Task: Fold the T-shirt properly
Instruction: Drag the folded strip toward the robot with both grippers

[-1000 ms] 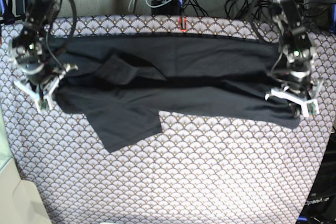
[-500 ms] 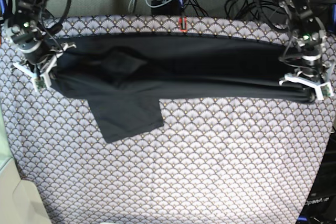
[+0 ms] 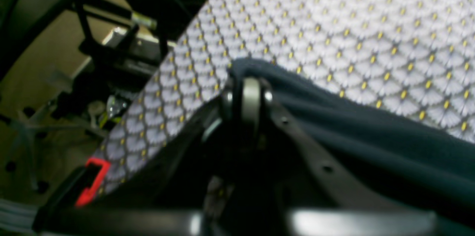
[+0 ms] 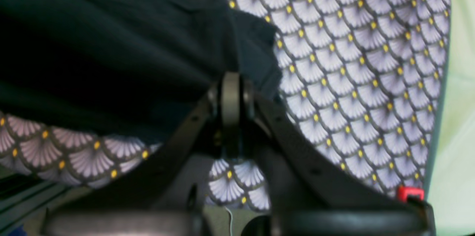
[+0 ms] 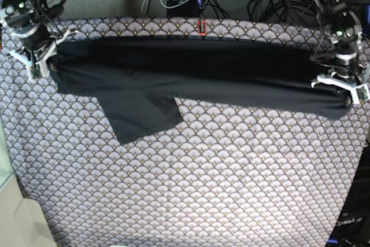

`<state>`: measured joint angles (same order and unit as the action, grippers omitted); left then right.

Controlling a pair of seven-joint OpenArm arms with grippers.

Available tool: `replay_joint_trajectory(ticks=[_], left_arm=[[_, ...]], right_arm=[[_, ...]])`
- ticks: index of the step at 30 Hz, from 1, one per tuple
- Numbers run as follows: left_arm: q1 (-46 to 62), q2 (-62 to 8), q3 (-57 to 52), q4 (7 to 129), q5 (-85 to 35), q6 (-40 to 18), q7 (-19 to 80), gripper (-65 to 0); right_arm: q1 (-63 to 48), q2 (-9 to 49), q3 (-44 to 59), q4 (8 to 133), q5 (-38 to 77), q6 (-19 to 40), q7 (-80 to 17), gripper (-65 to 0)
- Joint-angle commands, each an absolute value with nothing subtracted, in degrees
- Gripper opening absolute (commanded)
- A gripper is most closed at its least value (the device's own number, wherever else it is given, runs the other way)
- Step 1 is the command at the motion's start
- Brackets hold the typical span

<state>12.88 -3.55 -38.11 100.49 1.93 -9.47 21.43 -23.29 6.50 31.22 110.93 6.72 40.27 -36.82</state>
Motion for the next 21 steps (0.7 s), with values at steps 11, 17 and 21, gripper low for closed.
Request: replay_joint_trajectory(ticks=[11,17,21], left_arm=[[15.08,-4.18,-38.29,99.91,1.98,-8.92,19.03,-65.0],[16.22,-4.18,-38.20,98.42,1.98,-8.92,19.38,-65.0],[17.80,-3.82,-38.20,97.98,1.98,-8.92,19.03,-65.0]], right_arm=[[-31.34,4.62,32.04,111.60,7.69,40.00,-26.95,-65.0],[-33.27,3.65,32.04,111.43,7.69,40.00,-24.22,-65.0],[-33.27,4.00,32.31,111.43,7.60,40.00,-24.13,-65.0]])
